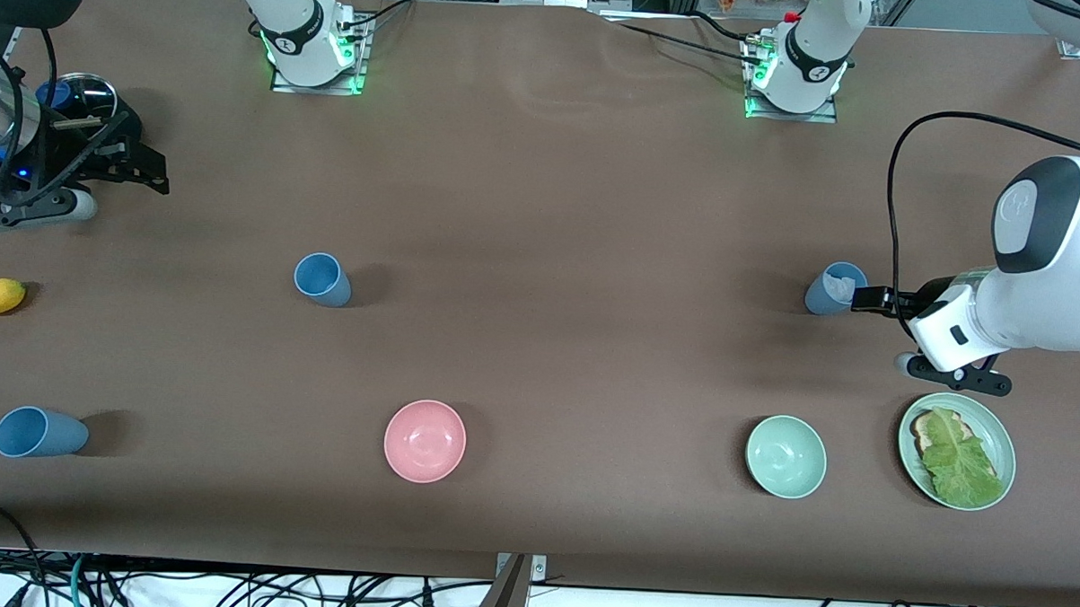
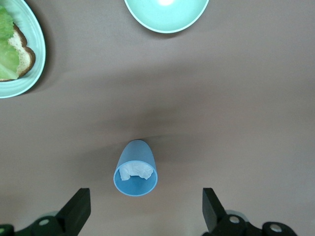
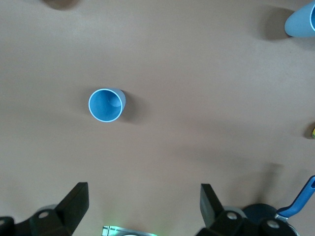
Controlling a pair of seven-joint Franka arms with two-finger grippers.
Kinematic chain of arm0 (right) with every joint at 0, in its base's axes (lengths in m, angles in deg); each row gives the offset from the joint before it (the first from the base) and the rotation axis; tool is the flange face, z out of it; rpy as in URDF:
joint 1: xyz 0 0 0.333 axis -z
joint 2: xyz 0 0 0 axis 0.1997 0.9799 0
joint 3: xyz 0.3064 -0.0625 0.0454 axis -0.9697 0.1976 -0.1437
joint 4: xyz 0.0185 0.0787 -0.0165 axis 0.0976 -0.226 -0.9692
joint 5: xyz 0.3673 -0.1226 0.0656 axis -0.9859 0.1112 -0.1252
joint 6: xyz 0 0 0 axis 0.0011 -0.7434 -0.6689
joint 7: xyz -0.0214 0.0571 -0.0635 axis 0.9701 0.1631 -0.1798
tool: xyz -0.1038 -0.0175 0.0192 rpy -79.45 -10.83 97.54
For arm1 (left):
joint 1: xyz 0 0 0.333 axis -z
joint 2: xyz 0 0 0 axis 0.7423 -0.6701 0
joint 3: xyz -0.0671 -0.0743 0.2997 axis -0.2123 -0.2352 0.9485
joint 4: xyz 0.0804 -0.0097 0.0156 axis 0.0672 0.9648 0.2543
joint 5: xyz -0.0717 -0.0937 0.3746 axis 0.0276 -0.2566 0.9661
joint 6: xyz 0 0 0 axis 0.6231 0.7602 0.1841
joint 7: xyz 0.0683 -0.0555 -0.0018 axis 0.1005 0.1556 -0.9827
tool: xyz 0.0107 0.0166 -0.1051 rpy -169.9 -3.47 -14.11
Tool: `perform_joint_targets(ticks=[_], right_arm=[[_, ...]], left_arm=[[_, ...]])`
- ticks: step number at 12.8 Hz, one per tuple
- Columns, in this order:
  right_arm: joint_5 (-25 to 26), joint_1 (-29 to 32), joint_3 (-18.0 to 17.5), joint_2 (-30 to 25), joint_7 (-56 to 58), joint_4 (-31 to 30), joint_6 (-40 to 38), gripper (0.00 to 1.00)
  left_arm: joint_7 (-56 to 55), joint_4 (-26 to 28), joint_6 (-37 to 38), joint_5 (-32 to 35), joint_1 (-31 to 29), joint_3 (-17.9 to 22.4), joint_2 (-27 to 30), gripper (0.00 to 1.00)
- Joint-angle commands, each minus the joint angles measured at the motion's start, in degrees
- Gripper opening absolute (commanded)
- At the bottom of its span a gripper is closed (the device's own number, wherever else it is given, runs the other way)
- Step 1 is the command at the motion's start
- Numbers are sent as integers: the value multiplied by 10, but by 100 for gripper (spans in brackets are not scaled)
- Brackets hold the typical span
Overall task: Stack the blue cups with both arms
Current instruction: 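Close the left gripper on the blue cup and lift it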
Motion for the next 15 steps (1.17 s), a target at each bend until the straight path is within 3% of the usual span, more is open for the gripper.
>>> perform_joint_targets(ticks=[1,5,9,15], right_arm=[[2,-1,-1,3,-3,8,-10,100],[1,-1,-8,3,-8,-2,-10,100],[1,-1,-8,3,-8,-3,-11,100],[1,1,-6,3,-1,-2,-8,100]], left_arm=[[-2,10,7,15,1,-1,2,100],[-7,83,-21,16,2,-7,41,100],[-14,213,-121,15,-3,-9,98,100],[-64,321,-208,15,-5,-10,116,100]])
